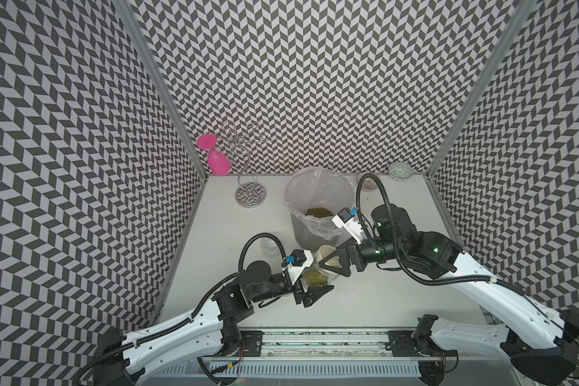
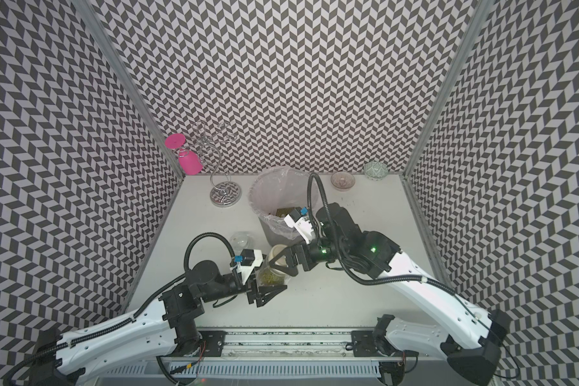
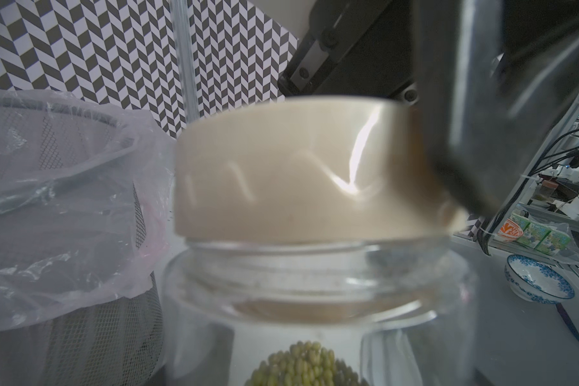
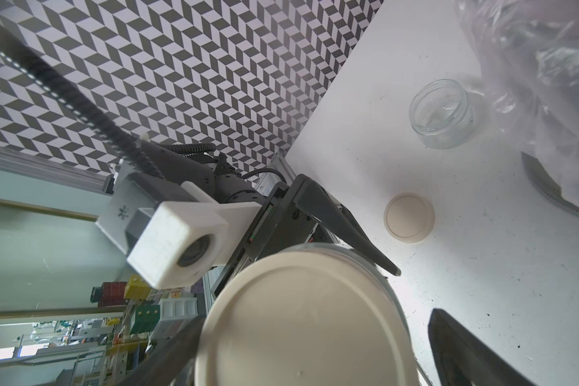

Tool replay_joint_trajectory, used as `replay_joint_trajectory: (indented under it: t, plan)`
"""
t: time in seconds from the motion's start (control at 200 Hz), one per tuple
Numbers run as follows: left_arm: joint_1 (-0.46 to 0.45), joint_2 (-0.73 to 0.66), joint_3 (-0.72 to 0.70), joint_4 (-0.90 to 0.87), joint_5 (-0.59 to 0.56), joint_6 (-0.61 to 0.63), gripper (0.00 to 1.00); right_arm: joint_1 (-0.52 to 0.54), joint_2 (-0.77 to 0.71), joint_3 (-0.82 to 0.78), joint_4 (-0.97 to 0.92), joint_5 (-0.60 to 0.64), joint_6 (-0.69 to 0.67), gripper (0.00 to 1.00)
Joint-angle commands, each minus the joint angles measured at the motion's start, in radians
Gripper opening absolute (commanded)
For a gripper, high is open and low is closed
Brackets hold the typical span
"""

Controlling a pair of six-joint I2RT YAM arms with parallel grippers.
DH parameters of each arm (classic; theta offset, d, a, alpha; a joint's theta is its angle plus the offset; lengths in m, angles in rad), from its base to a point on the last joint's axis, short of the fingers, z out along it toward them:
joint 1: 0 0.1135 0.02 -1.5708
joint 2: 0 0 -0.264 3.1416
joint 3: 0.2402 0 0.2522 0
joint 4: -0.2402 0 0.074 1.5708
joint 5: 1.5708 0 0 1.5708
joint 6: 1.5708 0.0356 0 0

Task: Empty moldy mung beans from jars
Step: Unscrew the lid from the jar.

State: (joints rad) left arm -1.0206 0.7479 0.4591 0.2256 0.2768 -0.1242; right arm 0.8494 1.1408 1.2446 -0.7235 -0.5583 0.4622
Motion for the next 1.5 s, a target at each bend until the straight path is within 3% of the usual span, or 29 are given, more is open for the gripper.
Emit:
replay_joint_trajectory:
  t: [0.0,0.07,0.29,0.37,0.611,0.896,1.111,1.497]
  plan:
    - [0.001,-0.002,0.013,0.118,0.006,-0.005,0.23,0.006,0.022,0.026,-0.002,0.033,0.029,0.99]
    - [0.001,0.001,0.013,0.117,0.001,-0.006,0.23,0.007,0.032,0.030,-0.005,0.035,0.029,0.99]
    - [0.003,0.015,0.013,0.119,-0.006,-0.008,0.23,0.006,0.035,0.046,-0.001,0.047,0.000,0.72]
    - [0.002,0.020,0.012,0.118,-0.014,-0.010,0.23,0.007,0.028,0.033,0.010,0.037,-0.019,0.67]
    - [0.005,0.034,0.011,0.129,-0.034,-0.017,0.22,0.007,0.018,-0.006,0.058,-0.017,-0.103,0.64]
    - [0.007,0.039,0.035,0.106,-0.018,-0.028,0.22,0.006,-0.039,-0.044,0.115,-0.059,-0.378,0.62]
    - [0.009,0.043,0.043,0.097,0.011,-0.039,0.22,0.006,-0.075,-0.100,0.236,-0.126,-0.501,0.64]
    - [0.011,0.019,0.037,0.083,0.007,-0.038,0.23,-0.025,-0.136,-0.107,0.338,-0.027,-0.408,0.64]
